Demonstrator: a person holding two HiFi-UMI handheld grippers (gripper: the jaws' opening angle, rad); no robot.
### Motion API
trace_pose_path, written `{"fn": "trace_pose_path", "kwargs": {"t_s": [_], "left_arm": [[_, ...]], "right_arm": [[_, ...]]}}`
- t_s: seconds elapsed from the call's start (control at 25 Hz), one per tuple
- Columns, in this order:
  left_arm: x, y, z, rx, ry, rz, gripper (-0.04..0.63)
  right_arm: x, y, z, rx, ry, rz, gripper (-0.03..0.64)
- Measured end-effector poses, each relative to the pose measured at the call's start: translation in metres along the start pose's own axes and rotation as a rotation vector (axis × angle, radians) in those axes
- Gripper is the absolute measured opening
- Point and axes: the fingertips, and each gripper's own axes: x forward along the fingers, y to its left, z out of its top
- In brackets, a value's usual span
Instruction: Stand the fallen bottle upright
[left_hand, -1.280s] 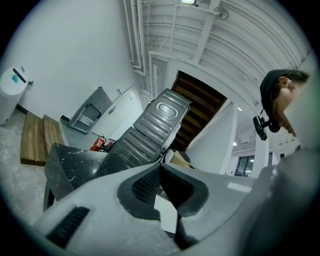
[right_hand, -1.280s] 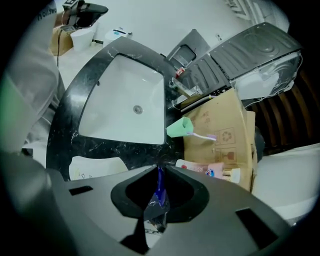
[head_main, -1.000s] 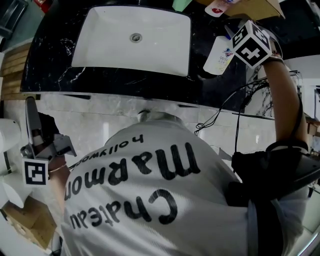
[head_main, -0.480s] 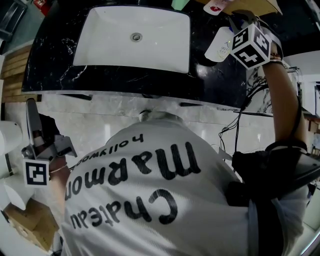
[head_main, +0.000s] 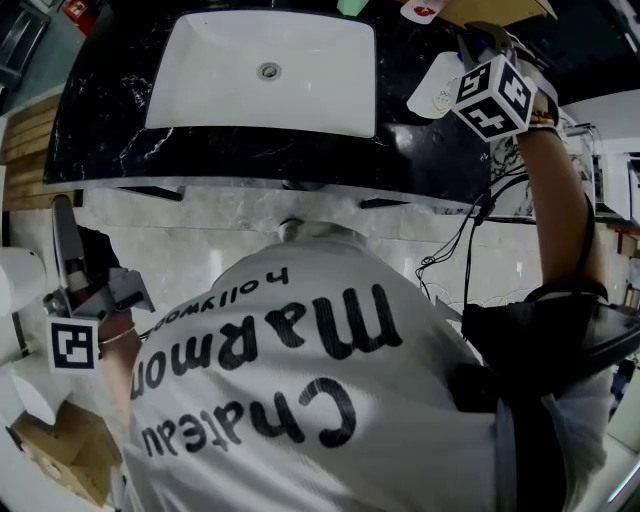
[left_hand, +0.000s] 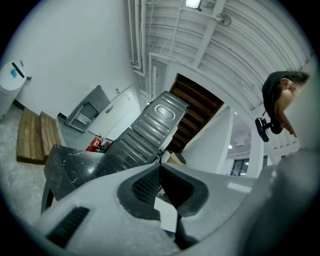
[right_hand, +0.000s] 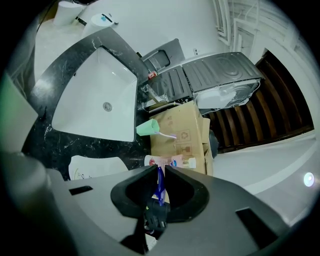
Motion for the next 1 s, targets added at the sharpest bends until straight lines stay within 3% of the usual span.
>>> {"fn": "trace_pose_path", "kwargs": {"t_s": [1.0], "left_arm": [[-0.003,0.001,0.007,-0.013,-0.034,-0.006,0.015]], "right_arm": [[0.005,0.006,-0.016,0.074,0.037,-0.037,0.049]]}}
